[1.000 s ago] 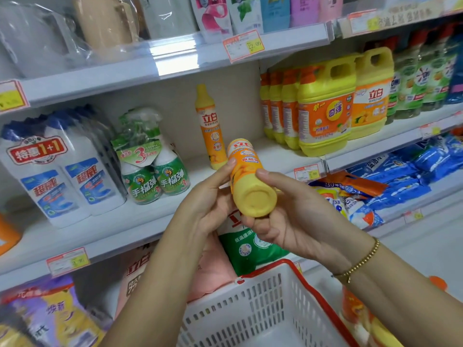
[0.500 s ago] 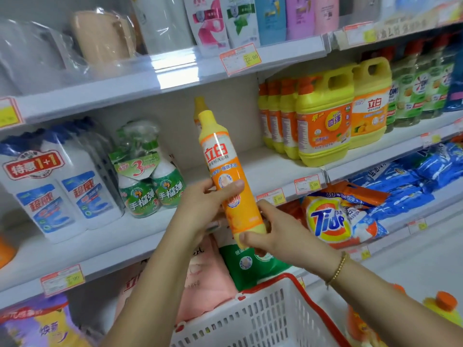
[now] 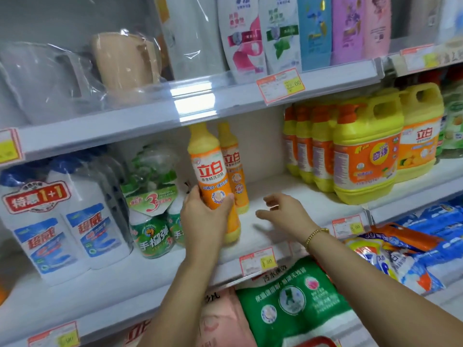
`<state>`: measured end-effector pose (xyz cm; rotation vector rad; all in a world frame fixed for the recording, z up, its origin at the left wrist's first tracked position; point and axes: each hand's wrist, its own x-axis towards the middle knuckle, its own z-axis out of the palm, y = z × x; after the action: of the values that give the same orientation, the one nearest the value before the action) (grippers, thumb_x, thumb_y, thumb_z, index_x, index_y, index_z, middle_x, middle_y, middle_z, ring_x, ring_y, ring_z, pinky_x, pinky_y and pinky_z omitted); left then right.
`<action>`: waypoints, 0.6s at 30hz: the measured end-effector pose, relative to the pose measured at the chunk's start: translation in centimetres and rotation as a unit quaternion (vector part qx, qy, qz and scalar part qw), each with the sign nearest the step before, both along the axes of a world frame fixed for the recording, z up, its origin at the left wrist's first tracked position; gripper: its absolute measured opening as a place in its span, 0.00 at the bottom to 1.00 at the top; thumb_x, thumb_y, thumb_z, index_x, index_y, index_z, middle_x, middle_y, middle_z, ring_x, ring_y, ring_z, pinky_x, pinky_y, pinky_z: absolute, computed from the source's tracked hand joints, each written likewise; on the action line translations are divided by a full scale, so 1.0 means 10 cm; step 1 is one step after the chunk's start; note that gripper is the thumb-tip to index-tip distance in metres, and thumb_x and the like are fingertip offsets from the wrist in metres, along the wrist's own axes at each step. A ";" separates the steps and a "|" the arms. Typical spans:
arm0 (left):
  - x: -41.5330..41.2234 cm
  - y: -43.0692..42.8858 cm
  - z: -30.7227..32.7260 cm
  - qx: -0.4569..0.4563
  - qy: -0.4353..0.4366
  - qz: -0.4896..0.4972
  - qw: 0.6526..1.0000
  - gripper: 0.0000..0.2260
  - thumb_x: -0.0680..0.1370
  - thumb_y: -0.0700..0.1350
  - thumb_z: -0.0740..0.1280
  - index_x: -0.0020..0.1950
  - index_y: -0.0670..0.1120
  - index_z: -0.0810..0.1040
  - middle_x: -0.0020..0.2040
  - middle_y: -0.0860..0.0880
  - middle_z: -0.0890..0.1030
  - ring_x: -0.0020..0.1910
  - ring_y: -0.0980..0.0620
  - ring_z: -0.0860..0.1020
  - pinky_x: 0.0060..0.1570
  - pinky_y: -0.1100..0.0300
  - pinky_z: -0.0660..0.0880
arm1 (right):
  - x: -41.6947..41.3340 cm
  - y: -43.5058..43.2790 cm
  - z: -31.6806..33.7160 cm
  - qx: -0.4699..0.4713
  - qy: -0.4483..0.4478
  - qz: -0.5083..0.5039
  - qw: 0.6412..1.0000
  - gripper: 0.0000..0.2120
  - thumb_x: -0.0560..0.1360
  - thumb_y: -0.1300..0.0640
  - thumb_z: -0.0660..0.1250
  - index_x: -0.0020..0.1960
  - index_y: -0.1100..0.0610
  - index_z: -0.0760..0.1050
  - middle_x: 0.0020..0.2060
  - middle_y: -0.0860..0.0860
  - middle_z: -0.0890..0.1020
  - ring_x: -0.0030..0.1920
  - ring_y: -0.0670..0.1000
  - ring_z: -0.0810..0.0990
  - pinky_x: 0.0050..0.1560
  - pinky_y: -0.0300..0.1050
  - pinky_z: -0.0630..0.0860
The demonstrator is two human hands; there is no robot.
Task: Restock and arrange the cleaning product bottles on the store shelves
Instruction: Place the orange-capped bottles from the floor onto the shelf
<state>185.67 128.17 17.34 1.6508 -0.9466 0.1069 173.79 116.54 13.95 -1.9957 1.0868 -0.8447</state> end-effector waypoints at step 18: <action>0.53 -1.01 -0.25 -0.001 -0.005 0.072 0.997 0.12 0.76 0.36 0.67 0.58 0.35 0.73 0.56 0.36 0.79 0.54 0.39 0.77 0.44 0.63 0.62 | 0.72 -0.54 -0.21 0.005 -0.001 0.041 0.999 0.25 0.70 0.51 0.74 0.64 0.56 0.73 0.57 0.52 0.81 0.56 0.53 0.79 0.51 0.38 0.71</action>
<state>190.92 118.06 14.83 1.7175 -0.8340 0.2145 181.02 111.10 11.81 -2.0164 0.9986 -0.7964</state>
